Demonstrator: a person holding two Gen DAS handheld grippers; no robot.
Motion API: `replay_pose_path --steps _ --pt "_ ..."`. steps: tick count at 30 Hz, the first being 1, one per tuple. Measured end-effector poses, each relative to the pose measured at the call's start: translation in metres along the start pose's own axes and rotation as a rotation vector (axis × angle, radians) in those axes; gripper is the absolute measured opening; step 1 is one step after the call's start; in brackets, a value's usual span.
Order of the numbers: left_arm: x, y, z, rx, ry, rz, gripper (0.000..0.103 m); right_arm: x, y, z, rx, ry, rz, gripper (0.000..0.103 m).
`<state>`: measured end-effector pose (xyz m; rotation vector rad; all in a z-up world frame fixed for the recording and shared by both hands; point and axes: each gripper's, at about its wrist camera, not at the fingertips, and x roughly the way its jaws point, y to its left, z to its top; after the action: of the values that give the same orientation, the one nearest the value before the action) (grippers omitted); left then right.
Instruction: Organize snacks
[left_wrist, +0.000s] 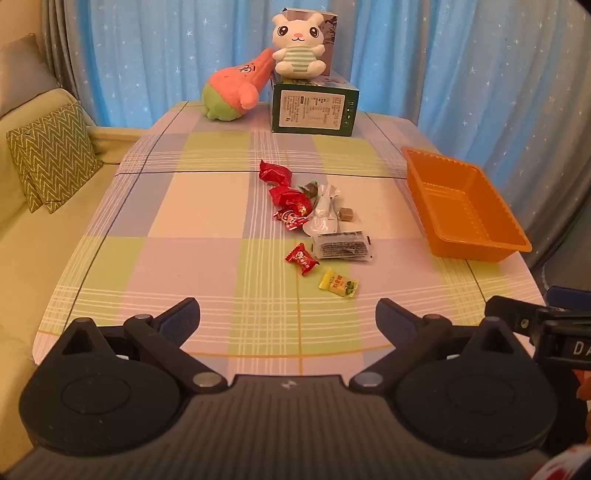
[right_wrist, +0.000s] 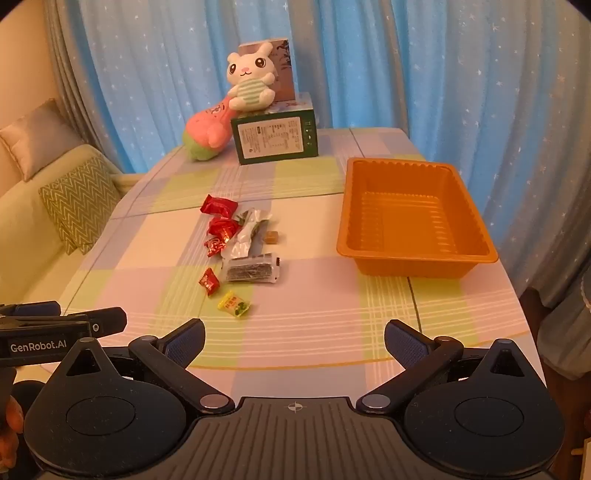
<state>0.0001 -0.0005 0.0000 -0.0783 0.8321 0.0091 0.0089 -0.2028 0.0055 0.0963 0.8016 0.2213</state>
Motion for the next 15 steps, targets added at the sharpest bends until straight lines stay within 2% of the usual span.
replay_pose_path --steps 4,15 --pt "-0.0012 0.0034 -0.0016 -0.014 -0.004 -0.016 0.1 -0.0013 0.0018 -0.0006 0.002 0.003 0.009 0.103" --pt "-0.0023 -0.0038 -0.0062 -0.013 -0.014 -0.002 0.098 0.0014 0.007 0.0009 0.006 0.009 0.016 0.103"
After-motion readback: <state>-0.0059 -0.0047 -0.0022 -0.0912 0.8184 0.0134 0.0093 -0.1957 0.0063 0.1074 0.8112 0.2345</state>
